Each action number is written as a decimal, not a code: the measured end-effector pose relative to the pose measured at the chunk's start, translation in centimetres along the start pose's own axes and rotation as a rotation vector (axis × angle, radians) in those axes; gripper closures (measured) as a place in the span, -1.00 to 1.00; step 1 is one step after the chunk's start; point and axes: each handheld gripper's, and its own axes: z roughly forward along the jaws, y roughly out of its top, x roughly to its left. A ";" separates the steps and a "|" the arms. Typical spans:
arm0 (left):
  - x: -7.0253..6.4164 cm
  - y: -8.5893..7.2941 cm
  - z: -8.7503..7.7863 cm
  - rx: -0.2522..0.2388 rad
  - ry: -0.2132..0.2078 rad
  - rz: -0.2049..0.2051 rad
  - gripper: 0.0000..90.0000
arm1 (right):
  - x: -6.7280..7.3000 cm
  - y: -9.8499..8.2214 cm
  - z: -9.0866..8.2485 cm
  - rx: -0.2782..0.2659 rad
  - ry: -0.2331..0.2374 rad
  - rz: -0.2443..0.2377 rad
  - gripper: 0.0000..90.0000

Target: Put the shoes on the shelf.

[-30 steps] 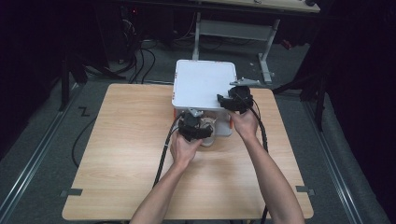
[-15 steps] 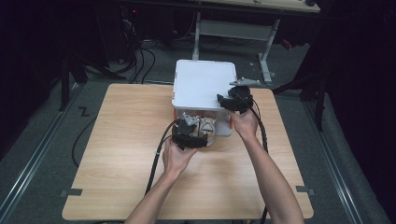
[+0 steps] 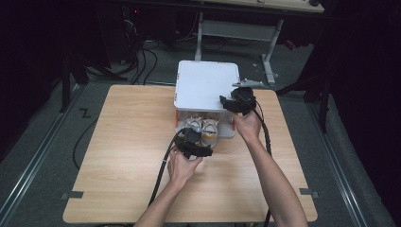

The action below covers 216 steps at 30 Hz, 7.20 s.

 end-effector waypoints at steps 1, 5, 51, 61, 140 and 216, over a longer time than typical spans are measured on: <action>-0.1 0.1 0.1 0.000 0.014 -0.003 -0.78 | 0.0 0.0 0.0 0.000 0.000 0.000 0.08; -0.4 0.5 0.4 0.002 0.041 -0.018 -0.72 | 0.0 0.0 0.0 0.000 -0.001 0.002 0.08; -1.0 3.9 5.3 -0.120 0.190 -0.140 -0.58 | 0.1 0.0 0.0 -0.003 -0.007 0.000 0.10; -1.6 4.1 5.8 -0.153 0.226 -0.165 -0.58 | 0.0 0.0 0.0 -0.002 0.003 0.000 0.12; 7.0 -0.1 -10.2 -0.299 -0.073 0.029 -0.60 | -4.4 -6.0 -13.4 -0.159 0.111 0.113 0.06; 13.8 -10.3 -6.9 -0.116 -0.030 -0.155 -0.52 | -5.0 -21.9 -9.8 0.043 0.010 0.216 0.06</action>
